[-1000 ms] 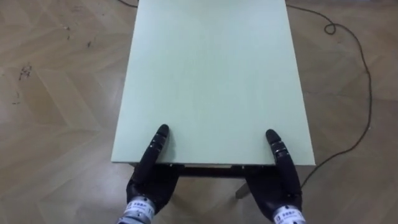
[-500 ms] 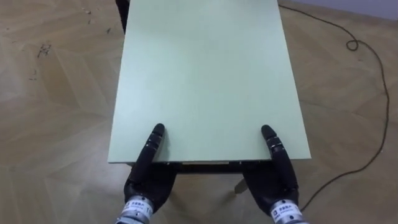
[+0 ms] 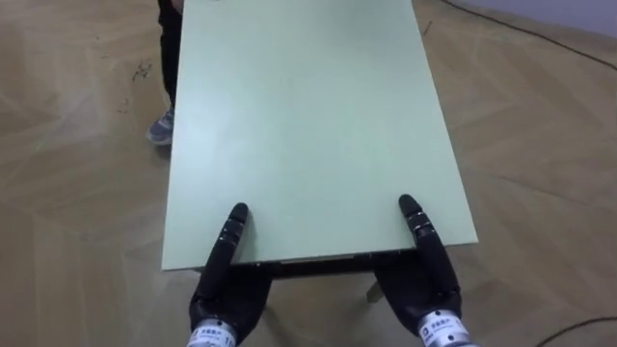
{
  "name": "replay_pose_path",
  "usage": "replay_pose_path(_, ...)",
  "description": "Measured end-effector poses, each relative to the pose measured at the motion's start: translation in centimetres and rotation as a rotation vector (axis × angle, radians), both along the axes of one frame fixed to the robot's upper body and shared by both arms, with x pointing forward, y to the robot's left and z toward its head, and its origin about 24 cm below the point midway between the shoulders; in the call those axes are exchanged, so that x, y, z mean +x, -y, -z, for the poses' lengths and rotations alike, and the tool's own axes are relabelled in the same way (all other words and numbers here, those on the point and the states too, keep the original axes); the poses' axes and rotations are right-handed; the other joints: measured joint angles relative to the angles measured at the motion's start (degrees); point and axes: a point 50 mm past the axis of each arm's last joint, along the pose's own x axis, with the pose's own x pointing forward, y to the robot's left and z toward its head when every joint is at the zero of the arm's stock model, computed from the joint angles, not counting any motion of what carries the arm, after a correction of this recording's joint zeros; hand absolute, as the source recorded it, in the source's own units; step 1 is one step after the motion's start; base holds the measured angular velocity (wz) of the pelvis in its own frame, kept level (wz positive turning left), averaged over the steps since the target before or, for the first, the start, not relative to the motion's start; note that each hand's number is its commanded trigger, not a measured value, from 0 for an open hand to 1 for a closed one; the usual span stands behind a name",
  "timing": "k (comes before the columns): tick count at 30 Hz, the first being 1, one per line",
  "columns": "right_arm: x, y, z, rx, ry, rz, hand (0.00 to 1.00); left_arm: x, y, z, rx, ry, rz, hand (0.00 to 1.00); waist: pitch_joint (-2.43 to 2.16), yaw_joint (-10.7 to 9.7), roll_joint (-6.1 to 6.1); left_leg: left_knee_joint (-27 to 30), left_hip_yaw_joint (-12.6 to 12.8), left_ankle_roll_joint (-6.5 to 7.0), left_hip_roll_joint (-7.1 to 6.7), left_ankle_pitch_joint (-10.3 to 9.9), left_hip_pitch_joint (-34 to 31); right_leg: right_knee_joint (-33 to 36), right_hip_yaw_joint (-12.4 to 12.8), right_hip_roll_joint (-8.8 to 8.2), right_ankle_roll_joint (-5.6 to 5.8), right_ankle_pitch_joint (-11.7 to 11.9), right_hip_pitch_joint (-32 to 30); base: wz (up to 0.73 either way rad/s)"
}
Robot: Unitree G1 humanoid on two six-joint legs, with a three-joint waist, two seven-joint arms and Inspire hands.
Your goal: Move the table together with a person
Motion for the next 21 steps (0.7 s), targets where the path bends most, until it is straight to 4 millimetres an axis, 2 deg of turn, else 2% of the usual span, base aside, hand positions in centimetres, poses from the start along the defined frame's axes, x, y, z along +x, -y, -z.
replay_pose_path(1,0.02,0.13,-0.05,-0.005,0.002,0.0,1.0,-0.05,0.13,0.03,-0.009,-0.004,0.004,1.0,0.01,-0.68,-0.01,0.03,-1.16,0.42,-0.74,0.32,-0.61,0.1,0.99,-0.31,0.18,-0.44,0.31,1.15)
replay_pose_path(3,0.03,0.23,-0.06,-0.01,0.003,0.0,1.0,-0.13,0.26,0.09,-0.008,-0.005,0.005,1.0,0.05,-0.78,-0.08,0.06,-1.8,0.68,-1.26,0.69,-0.94,-0.09,3.26,-0.3,0.27,-0.78,0.71,0.8)
replay_pose_path(6,-0.02,0.08,-0.01,-0.009,-0.002,-0.002,1.0,-0.22,0.14,0.14,-0.003,-0.008,0.006,1.0,0.07,0.19,-0.12,0.27,-4.29,0.71,-2.13,0.88,-0.94,-2.88,6.21,0.36,0.28,-0.85,3.01,0.49)
replay_pose_path(9,-0.11,-0.01,0.05,-0.007,-0.006,-0.006,1.0,-0.33,-0.08,0.18,0.001,-0.01,-0.001,1.0,0.11,0.88,-0.18,0.24,-6.42,0.6,-2.95,1.26,-1.09,-5.15,6.24,0.63,0.29,-0.85,5.06,0.45)
replay_pose_path(10,-0.13,-0.15,0.06,-0.001,-0.007,-0.005,1.0,-0.3,-0.17,0.16,0.003,-0.009,-0.004,1.0,0.13,1.74,-0.22,0.19,-7.04,0.4,-3.23,1.48,-1.28,-5.24,6.44,0.8,0.29,-0.84,5.09,0.21)
replay_pose_path(14,-0.2,-0.47,0.09,0.008,-0.008,-0.004,1.0,-0.28,-0.44,0.15,0.009,-0.009,-0.008,1.0,0.25,2.16,-0.47,0.47,-10.38,-0.12,-3.56,2.34,-2.5,-6.06,6.58,1.68,0.28,-0.84,6.17,0.52)
replay_pose_path(17,-0.23,-0.46,0.18,0.008,-0.012,-0.002,1.0,-0.3,-0.43,0.13,0.01,-0.008,-0.007,1.0,0.28,1.85,-0.52,0.83,-10.46,-0.31,-3.37,3.25,-3.54,-5.89,5.19,2.33,0.19,-0.89,7.14,0.77)
replay_pose_path(19,-0.13,-0.3,-0.01,0.009,-0.003,0.002,1.0,-0.2,-0.31,-0.1,0.005,0.003,-0.005,1.0,0.25,1.56,-0.46,1.88,-10.34,-0.21,-3.28,3.91,-5.75,-5.73,2.69,2.83,-0.54,-1.31,7.09,0.87)
replay_pose_path(20,-0.09,-0.31,-0.06,0.01,-0.001,0.001,1.0,-0.18,-0.26,-0.16,0.003,0.005,-0.004,1.0,0.24,1.61,-0.43,2.1,-10.34,-0.22,-3.22,3.99,-6.14,-5.58,2.58,3.0,-0.77,-1.44,7.06,0.79)
replay_pose_path(21,0.04,-0.33,-0.14,0.009,0.003,0.0,1.0,-0.13,-0.23,-0.23,0.001,0.009,-0.006,1.0,0.23,1.7,-0.36,2.44,-10.44,-0.19,-3.18,4.28,-6.69,-4.53,2.51,3.25,-1.5,-1.87,6.8,0.76)
